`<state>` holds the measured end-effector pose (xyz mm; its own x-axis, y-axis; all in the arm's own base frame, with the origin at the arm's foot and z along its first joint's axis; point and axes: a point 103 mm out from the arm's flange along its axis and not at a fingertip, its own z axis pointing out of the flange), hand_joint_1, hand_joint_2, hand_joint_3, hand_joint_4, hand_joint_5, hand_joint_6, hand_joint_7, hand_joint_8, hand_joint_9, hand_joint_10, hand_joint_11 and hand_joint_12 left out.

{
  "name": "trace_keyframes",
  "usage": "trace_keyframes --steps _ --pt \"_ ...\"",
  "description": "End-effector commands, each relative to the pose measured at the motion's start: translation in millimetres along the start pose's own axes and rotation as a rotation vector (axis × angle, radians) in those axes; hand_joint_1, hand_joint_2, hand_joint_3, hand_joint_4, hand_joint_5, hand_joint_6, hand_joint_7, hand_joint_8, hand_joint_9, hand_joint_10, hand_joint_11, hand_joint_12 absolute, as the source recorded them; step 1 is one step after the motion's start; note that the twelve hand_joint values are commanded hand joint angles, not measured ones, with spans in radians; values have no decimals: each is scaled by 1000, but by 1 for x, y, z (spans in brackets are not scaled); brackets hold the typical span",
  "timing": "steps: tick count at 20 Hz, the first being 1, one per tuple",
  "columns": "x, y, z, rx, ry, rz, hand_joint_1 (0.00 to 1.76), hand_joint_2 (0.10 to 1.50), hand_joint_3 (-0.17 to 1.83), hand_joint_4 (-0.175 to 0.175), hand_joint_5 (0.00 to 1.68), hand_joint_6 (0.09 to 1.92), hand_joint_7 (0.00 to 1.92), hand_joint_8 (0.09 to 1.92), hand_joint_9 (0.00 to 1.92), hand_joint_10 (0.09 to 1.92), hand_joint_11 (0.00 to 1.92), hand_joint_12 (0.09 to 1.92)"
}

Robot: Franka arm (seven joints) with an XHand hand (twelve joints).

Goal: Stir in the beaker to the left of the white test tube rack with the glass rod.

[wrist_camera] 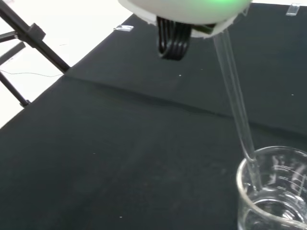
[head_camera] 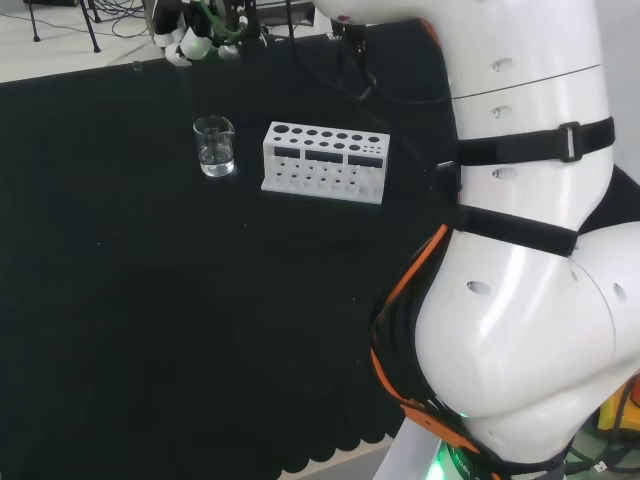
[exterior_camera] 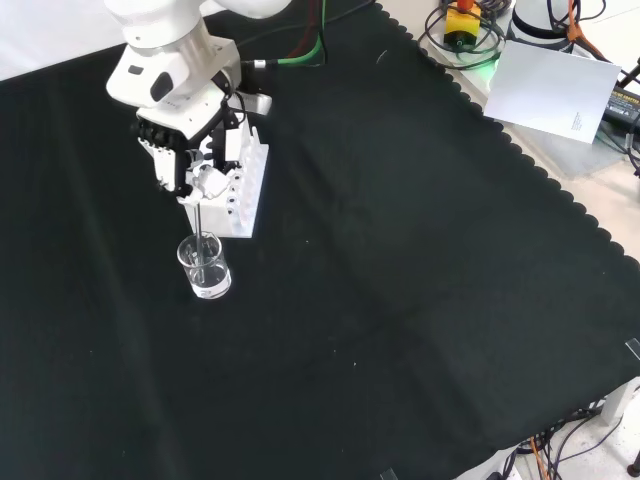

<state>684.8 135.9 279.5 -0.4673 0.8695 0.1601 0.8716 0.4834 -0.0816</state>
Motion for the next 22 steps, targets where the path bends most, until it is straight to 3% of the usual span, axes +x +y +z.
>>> trace_keyframes --steps 1,8,15,22 --pt "-40 -14 4 15 0 60 1297 703 755 -175 1046 827 1143 1230 1705 957 1757 847" --pt "-71 -34 2 15 12 112 1297 703 755 -175 1049 824 1142 1233 1705 957 1756 848" --pt "-38 -43 6 23 12 64 1298 698 761 -175 1054 819 1144 1233 1704 957 1756 850" --pt "-6 -33 3 9 -3 17 1298 696 764 -175 1056 816 1145 1231 1704 957 1757 851"
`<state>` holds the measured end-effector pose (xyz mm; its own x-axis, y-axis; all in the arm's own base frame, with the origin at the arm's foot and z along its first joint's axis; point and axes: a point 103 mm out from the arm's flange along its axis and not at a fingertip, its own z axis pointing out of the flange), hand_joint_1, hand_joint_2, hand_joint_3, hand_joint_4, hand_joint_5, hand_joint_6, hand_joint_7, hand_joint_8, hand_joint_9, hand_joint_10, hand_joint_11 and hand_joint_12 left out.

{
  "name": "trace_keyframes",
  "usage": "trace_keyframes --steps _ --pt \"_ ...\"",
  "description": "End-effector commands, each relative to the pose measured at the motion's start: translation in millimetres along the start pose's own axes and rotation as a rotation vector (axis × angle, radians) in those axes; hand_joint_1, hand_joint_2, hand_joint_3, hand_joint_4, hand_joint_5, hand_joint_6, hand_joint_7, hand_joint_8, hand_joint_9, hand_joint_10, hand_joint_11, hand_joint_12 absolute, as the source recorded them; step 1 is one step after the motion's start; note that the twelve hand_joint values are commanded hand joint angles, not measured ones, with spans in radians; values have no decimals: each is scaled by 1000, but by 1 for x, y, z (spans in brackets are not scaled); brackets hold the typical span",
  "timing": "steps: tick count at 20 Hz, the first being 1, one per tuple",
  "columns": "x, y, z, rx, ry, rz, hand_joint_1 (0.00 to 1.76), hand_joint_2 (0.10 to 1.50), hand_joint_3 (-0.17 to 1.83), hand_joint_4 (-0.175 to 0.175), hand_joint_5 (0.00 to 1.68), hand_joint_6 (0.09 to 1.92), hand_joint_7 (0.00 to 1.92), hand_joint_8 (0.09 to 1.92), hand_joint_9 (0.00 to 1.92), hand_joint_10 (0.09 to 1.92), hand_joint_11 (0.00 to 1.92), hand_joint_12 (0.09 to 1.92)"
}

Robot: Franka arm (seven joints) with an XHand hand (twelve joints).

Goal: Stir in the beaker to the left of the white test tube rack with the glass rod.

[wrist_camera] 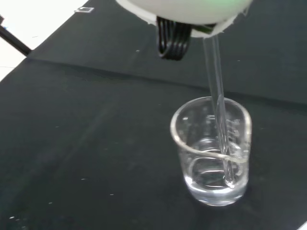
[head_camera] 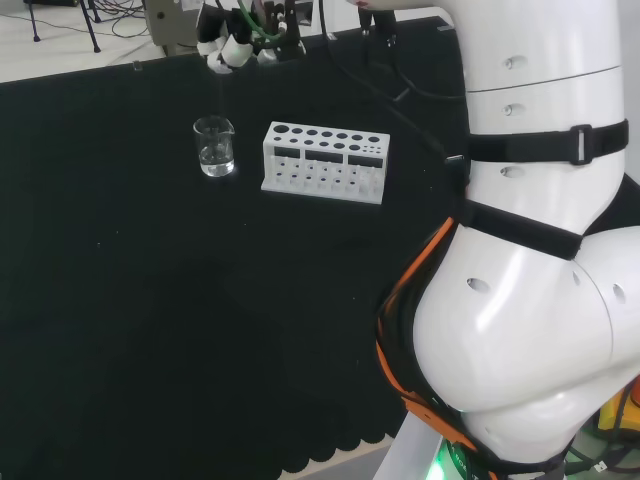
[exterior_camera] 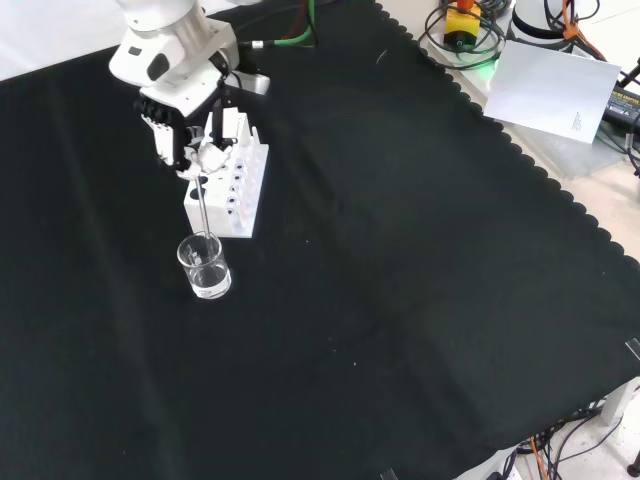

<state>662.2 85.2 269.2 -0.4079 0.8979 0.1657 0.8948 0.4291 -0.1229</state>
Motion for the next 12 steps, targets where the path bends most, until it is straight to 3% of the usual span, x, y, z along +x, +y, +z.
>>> trace_keyframes --steps 1,8,12 --pt "31 12 -6 -26 -22 -53 1298 695 764 -175 1056 816 1146 1231 1704 957 1757 852" --pt "8 34 -10 -30 -17 -38 1298 695 763 -175 1056 816 1147 1228 1705 957 1757 853" --pt "-14 33 -14 -13 -23 0 1298 696 762 -175 1055 816 1147 1226 1706 957 1757 854"
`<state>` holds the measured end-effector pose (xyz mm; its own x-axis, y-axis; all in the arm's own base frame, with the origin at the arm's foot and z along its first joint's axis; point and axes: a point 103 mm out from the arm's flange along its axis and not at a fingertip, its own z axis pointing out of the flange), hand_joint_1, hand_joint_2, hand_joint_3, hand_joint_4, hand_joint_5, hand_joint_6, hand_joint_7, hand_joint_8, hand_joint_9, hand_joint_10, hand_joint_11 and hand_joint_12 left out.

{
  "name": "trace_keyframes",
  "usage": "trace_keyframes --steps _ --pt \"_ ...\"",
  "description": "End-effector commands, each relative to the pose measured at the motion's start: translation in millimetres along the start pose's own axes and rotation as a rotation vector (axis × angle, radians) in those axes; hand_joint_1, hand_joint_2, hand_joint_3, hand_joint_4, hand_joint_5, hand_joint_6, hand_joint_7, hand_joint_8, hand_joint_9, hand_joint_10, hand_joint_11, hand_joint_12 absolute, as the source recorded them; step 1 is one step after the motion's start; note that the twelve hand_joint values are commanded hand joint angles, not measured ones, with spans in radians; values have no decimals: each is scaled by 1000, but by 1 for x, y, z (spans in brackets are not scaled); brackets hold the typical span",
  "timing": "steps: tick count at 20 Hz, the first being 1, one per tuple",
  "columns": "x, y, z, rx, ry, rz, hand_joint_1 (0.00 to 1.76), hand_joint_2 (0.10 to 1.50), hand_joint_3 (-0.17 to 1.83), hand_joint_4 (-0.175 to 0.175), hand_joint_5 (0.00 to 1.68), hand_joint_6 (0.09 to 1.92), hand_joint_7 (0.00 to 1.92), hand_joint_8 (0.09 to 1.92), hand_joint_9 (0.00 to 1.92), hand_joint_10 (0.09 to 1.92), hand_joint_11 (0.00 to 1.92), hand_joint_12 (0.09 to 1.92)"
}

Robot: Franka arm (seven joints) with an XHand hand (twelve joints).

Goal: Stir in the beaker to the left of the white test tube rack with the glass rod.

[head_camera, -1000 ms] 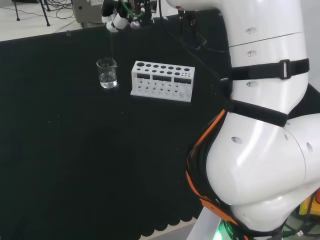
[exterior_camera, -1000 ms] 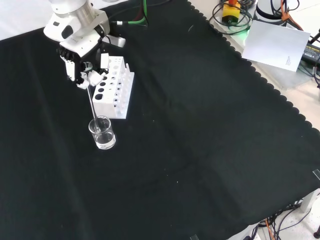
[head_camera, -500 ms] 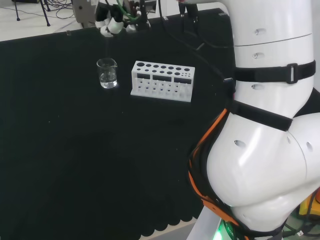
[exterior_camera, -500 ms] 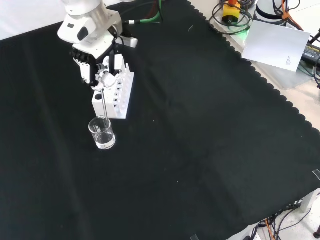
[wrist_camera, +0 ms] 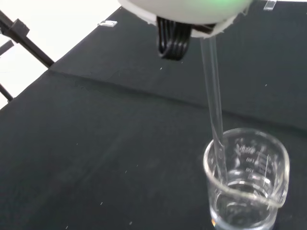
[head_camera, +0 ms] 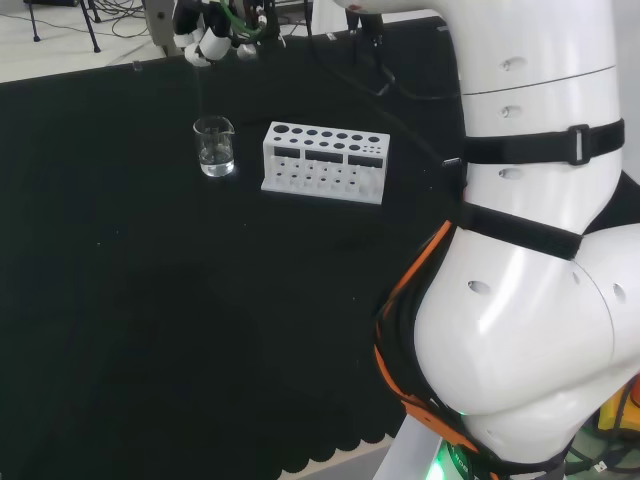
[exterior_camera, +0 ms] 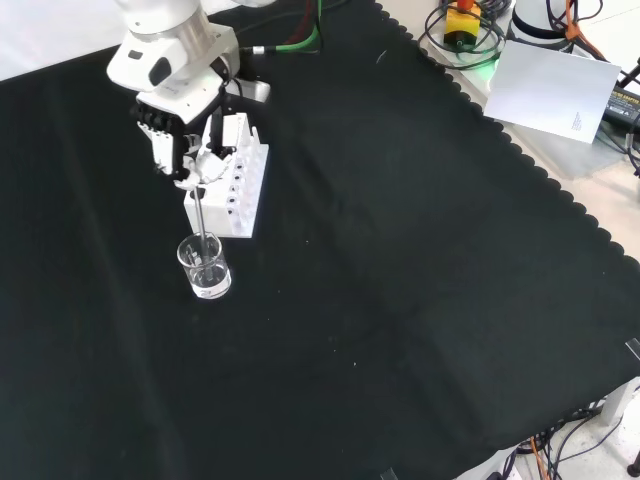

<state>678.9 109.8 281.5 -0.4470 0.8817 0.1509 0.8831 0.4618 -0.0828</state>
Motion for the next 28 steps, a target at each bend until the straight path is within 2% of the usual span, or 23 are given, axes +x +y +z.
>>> trace_keyframes --steps 1,5,10,15,21,28 --pt "-38 5 0 25 -5 53 1298 696 762 -175 1055 816 1147 1226 1706 957 1757 854" --pt "-52 -6 7 31 -12 84 1298 696 761 -175 1055 816 1147 1226 1706 958 1757 855" --pt "-56 -27 9 32 -10 93 1298 696 762 -175 1056 816 1148 1225 1706 958 1757 856" --pt "-39 -36 8 30 -15 72 1298 695 763 -175 1056 815 1148 1225 1707 958 1757 857" --pt "-16 -34 7 22 -23 45 1299 694 763 -175 1057 813 1149 1225 1707 958 1757 858" --pt "-6 -29 2 15 -35 38 1299 693 764 -175 1059 811 1149 1224 1707 958 1756 860"
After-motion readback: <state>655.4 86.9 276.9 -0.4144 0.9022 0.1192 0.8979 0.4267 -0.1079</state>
